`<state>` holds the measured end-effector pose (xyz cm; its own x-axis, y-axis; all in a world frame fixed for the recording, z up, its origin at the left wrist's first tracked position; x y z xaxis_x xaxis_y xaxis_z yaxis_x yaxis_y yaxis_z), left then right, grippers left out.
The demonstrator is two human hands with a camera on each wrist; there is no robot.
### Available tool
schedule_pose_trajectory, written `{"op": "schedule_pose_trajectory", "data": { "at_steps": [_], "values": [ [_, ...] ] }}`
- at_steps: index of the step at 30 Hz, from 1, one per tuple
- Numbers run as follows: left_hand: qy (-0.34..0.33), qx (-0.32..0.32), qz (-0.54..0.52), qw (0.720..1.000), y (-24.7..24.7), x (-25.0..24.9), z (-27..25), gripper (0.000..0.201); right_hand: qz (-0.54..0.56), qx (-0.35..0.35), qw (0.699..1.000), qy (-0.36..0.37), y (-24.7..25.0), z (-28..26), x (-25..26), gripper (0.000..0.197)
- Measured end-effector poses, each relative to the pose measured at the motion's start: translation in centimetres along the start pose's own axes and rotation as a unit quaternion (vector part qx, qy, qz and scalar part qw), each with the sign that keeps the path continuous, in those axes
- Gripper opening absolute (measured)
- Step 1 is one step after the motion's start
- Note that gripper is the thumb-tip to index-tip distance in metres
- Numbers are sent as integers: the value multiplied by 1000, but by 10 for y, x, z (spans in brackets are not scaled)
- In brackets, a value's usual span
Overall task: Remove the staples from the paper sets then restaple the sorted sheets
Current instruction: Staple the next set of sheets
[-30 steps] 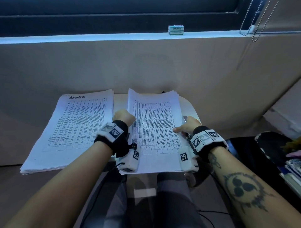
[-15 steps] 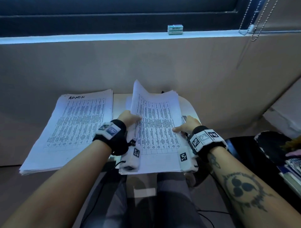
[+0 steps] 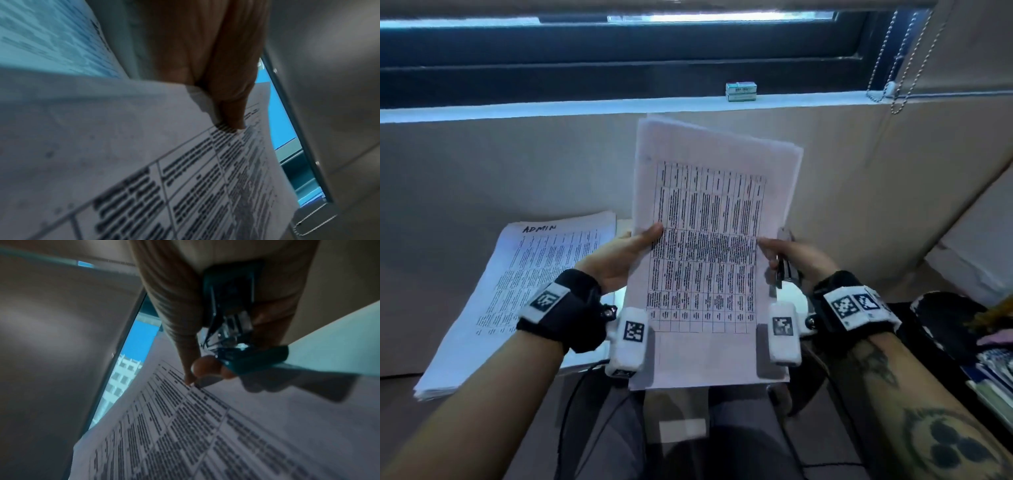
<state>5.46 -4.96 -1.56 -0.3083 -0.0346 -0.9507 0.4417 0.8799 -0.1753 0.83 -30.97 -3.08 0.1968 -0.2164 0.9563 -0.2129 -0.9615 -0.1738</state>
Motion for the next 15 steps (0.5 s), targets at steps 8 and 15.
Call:
{"op": "schedule_pose_trajectory", "data": {
  "at_steps": [8,15],
  "values": [
    [-249,-94,124,956,-61,-63,-55,22,-118,-240,883,386,-39,-74,75,35],
    [-265,-105,115,952,-56,-52,-73,39,-102,-187,920,330,-22,-94,36,30]
  ]
}}
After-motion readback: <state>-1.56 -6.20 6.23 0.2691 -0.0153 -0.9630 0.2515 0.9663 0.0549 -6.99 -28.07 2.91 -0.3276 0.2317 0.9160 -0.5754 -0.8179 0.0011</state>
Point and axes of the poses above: each hand's wrist, its own z-axis towards the middle knuckle, its own y-axis out of the back of the hand, x = y × z, the point moved 3 cm from there along z, towards the middle knuckle, and after that the axes turned 5 degrees about y, right-handed, at the moved point
